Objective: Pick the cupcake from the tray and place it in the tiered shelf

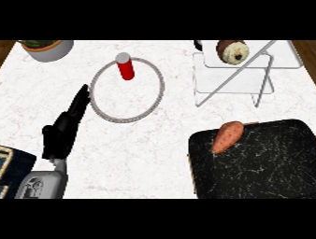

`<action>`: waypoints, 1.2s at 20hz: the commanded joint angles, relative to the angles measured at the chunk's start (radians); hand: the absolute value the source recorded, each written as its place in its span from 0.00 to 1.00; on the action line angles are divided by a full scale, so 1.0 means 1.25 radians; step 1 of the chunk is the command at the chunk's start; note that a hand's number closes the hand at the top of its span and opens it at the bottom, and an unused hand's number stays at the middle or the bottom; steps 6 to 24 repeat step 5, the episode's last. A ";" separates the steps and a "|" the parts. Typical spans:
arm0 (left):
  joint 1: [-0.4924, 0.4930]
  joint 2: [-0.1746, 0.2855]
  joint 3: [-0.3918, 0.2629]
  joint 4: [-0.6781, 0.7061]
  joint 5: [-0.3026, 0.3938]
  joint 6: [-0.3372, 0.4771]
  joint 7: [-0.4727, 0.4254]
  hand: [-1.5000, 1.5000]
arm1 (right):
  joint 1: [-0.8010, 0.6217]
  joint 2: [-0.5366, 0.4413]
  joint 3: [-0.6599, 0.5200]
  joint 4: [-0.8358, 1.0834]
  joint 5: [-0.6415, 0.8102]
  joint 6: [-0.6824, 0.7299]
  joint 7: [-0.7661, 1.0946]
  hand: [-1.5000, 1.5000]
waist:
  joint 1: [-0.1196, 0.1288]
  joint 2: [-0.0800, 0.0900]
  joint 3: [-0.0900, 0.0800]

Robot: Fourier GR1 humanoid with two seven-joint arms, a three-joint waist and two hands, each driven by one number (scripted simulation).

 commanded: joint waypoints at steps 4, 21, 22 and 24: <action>0.034 -0.007 -0.011 -0.014 -0.013 0.009 -0.020 0.50 | 0.212 -0.036 -0.241 -0.146 -0.273 0.201 0.009 0.00 | 0.001 0.001 0.000; 0.017 -0.016 -0.020 -0.045 -0.004 0.004 0.034 0.50 | 0.215 -0.081 -0.299 -0.071 -0.326 0.223 -0.034 0.00 | 0.001 0.001 0.001; 0.017 -0.016 -0.020 -0.045 -0.004 0.004 0.034 0.50 | 0.215 -0.081 -0.299 -0.071 -0.326 0.223 -0.034 0.00 | 0.001 0.001 0.001; 0.017 -0.016 -0.020 -0.045 -0.004 0.004 0.034 0.50 | 0.215 -0.081 -0.299 -0.071 -0.326 0.223 -0.034 0.00 | 0.001 0.001 0.001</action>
